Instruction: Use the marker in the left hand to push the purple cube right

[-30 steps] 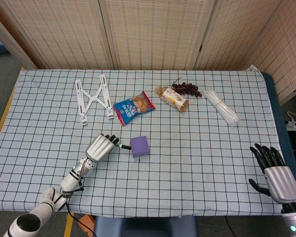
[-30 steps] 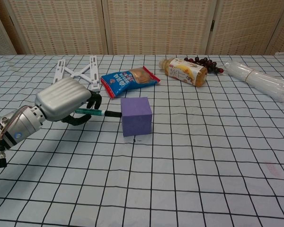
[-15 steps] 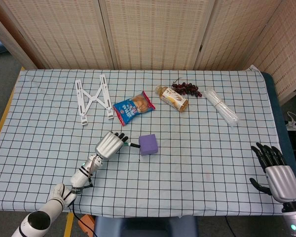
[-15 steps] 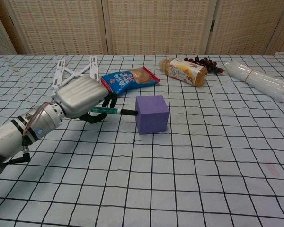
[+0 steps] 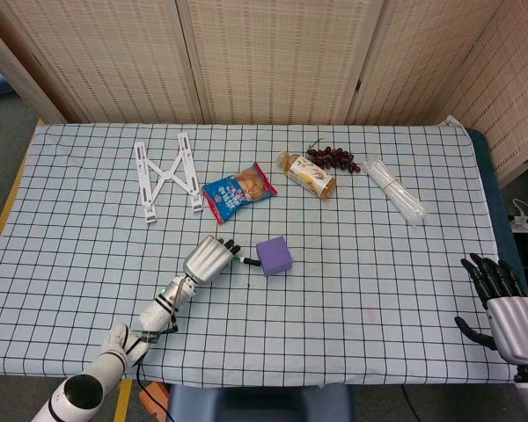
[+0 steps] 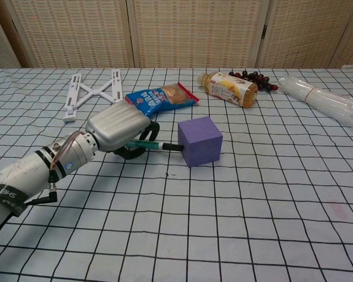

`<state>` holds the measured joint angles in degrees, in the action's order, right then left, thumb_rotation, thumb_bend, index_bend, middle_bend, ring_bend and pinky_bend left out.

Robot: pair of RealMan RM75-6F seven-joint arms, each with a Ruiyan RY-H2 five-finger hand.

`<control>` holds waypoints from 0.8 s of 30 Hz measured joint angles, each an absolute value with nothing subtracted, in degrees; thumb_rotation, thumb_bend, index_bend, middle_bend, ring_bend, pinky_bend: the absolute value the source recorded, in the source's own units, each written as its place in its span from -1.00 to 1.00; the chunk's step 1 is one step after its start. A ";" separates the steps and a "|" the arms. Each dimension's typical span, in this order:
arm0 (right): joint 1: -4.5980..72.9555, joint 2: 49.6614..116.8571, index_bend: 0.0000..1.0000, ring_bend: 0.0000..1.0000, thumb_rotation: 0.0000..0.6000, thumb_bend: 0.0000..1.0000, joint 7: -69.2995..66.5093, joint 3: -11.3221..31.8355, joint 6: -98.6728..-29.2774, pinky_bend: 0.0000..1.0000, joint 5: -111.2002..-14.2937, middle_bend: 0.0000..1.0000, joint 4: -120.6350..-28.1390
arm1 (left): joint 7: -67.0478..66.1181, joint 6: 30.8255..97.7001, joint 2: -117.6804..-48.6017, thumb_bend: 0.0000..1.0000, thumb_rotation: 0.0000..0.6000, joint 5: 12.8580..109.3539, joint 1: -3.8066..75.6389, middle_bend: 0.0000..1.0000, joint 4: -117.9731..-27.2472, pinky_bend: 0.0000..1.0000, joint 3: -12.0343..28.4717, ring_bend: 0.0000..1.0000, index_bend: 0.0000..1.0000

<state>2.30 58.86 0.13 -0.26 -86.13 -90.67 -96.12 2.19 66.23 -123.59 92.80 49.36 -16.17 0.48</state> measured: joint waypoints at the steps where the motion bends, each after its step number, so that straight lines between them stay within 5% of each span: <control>1: 2.25 58.76 -1.00 -1.00 1.00 -0.73 0.00 -0.24 -86.13 -1.00 -90.62 -1.00 -96.08 | 2.45 65.90 -123.91 0.47 1.00 92.67 49.65 0.55 -15.87 0.71 0.54 0.37 0.50; 24: 1.47 57.71 -1.00 -1.00 1.00 -0.73 -1.58 0.42 -87.05 -1.00 -90.02 -1.00 -96.00 | 3.21 61.71 -127.90 0.48 1.00 90.17 55.65 0.55 -12.62 0.71 2.58 0.37 0.50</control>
